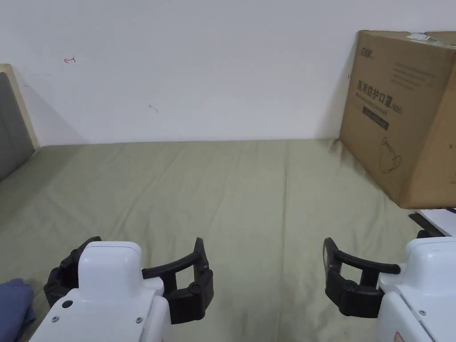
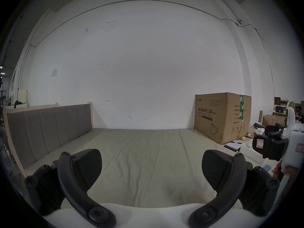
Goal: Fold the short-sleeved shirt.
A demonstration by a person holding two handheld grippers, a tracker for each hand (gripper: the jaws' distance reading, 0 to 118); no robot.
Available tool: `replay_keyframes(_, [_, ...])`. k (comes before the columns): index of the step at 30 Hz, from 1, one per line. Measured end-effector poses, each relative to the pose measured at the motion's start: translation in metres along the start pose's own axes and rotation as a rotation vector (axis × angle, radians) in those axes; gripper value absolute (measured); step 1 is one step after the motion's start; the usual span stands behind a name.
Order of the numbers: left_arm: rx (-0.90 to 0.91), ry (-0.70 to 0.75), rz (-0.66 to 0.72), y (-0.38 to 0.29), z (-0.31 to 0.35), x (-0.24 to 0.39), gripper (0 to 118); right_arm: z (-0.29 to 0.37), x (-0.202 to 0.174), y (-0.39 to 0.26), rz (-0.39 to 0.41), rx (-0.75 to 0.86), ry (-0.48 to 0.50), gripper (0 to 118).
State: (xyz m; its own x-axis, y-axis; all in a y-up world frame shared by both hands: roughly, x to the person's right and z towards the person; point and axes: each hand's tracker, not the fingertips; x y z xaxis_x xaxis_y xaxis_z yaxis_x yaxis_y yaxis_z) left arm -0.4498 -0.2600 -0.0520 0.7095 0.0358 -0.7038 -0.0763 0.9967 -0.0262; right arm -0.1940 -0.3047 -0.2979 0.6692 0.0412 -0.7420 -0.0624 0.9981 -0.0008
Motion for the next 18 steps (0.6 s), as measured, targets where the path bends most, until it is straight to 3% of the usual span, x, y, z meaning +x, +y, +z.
replay_keyframes(8, [-0.111, 0.071, 0.024, -0.003, -0.012, 0.005, 117, -0.004, -0.005, -0.007, 0.031, -0.044, 0.011, 118])
replay_keyframes(12, [-0.13, 0.031, 0.037, -0.006, -0.016, 0.006, 117, -0.007, -0.01, -0.012, 0.065, -0.062, -0.024, 118])
replay_keyframes(18, [-0.155, 0.064, 0.031, -0.011, -0.021, 0.008, 117, -0.009, -0.009, -0.015, 0.037, -0.081, -0.021, 118])
